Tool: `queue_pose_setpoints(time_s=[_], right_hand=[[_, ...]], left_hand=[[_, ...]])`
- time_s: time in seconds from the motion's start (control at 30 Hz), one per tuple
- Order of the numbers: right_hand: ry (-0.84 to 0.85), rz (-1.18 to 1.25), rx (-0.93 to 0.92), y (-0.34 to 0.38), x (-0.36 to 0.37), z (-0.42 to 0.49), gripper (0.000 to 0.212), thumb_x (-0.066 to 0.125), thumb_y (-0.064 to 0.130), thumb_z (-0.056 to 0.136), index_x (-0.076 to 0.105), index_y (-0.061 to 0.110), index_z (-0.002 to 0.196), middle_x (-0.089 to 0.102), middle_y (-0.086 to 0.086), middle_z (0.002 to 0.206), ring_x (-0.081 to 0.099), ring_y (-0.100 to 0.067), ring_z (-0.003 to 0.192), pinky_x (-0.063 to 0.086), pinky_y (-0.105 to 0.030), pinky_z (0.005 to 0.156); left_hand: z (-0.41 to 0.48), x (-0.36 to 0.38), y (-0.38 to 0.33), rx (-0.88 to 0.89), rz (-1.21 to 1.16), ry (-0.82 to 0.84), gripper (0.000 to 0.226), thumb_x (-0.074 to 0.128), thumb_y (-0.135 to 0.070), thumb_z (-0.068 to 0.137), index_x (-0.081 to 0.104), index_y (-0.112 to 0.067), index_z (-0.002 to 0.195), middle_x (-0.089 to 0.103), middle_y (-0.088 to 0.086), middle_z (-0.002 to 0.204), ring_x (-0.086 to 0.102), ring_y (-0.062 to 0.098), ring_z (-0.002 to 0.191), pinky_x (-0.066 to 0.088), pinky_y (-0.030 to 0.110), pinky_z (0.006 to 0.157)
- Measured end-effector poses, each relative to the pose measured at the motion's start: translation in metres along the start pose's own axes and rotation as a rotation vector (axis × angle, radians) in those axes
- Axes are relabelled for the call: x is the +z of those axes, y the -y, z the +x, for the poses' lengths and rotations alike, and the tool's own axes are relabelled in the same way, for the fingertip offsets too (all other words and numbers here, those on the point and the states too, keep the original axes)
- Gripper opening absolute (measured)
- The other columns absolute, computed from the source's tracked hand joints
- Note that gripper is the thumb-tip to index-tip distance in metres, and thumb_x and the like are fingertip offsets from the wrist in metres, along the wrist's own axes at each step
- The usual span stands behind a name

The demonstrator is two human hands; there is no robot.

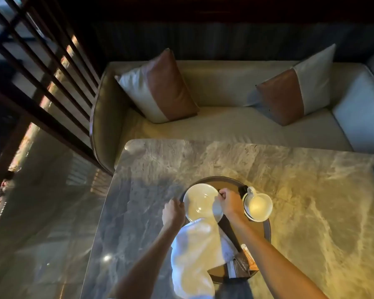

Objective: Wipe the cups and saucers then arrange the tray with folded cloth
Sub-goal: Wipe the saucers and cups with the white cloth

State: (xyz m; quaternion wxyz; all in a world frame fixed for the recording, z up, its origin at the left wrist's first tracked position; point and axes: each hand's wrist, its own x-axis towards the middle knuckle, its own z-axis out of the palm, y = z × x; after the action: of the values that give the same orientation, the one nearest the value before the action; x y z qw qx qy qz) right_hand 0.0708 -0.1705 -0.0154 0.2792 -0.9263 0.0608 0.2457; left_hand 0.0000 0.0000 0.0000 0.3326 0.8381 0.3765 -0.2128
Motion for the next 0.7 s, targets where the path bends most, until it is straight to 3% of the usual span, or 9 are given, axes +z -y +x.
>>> queue_pose_setpoints(time_s=[0.13,0.4,0.7], right_hand=[[-0.001,-0.005,0.057,0.004,0.005,0.008,0.029,0.059,0.022,0.096,0.063,0.014,0.123,0.070,-0.010,0.116,0.063,-0.029,0.111,0.052,-0.039,0.090],[-0.031,0.014,0.080,0.000,0.013,0.019,0.022,0.056,0.010,0.094,0.065,0.016,0.113,0.069,-0.007,0.109,0.063,-0.028,0.104,0.050,-0.039,0.087],[-0.083,0.067,0.019,-0.001,0.015,0.019,0.020,0.060,0.004,0.090,0.068,0.013,0.105,0.067,-0.006,0.102,0.061,-0.024,0.098,0.047,-0.036,0.081]], left_hand=[[0.011,0.006,0.005,-0.028,-0.001,0.024,0.028,0.047,-0.023,0.095,0.062,-0.002,0.107,0.067,0.023,0.112,0.060,0.044,0.107,0.048,0.041,0.084],[0.021,0.020,0.012,-0.037,-0.077,0.100,0.025,0.065,-0.025,0.091,0.064,-0.002,0.101,0.070,0.019,0.108,0.062,0.039,0.105,0.047,0.038,0.083],[0.022,0.017,0.003,-0.100,-0.104,0.098,0.025,0.067,-0.020,0.087,0.067,-0.003,0.105,0.069,0.021,0.113,0.061,0.039,0.110,0.048,0.038,0.087]])
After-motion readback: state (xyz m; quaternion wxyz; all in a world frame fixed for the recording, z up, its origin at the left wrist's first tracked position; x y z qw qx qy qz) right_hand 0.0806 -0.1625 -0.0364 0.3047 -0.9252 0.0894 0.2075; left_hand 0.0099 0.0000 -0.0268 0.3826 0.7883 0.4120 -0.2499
